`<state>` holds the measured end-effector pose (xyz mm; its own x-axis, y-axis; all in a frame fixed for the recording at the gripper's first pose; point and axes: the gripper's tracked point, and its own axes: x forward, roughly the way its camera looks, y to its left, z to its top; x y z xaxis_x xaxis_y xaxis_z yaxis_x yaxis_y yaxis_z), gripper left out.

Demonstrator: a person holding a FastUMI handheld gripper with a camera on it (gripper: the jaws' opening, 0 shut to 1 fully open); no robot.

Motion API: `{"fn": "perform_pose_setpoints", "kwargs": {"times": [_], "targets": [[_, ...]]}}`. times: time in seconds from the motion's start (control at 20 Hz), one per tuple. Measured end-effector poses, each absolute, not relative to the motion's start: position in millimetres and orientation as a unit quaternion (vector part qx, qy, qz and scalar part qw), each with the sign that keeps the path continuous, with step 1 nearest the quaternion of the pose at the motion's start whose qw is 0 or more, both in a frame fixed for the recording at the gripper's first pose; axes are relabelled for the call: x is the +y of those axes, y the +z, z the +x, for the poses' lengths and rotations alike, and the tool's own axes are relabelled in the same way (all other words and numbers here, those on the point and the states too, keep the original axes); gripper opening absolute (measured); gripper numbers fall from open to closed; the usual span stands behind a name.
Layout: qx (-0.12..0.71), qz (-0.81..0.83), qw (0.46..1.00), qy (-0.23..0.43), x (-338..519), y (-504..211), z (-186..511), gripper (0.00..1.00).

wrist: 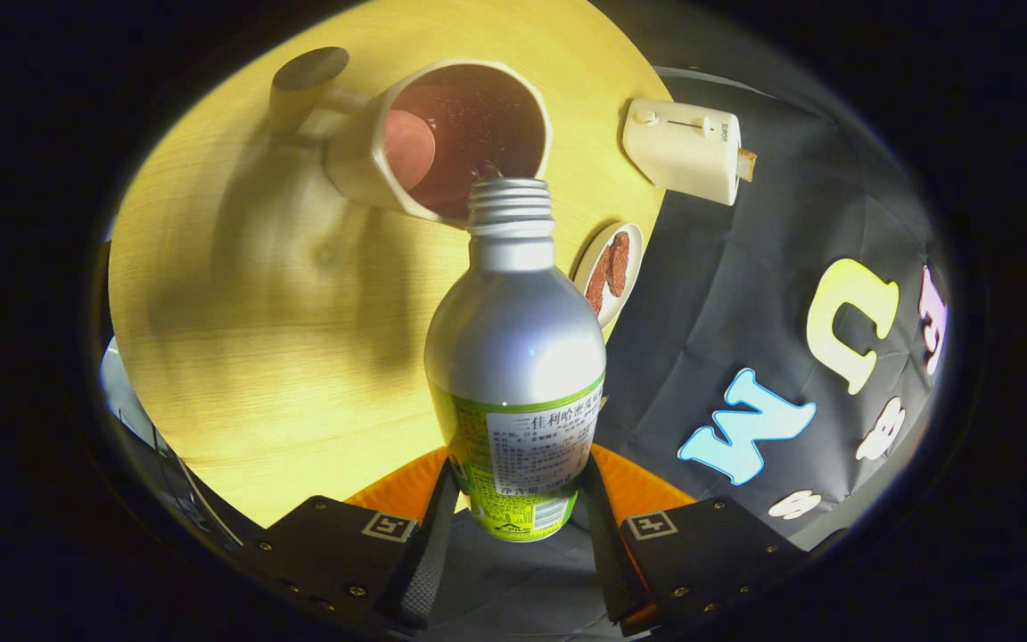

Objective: Take the bottle from table, then pour the juice into the cup, finally place the bottle on the coaster

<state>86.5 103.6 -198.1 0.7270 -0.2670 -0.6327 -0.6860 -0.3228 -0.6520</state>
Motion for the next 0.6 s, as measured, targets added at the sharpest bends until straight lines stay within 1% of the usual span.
{"fn": "perform_pose_setpoints", "kwargs": {"times": [0.4,0.6], "targets": [[0.308,-0.792,0.480,0.218,106.4,-199.9,88.2,0.70],[0.309,-0.802,0.463,0.219,107.4,-195.2,89.7,0.70]]}}
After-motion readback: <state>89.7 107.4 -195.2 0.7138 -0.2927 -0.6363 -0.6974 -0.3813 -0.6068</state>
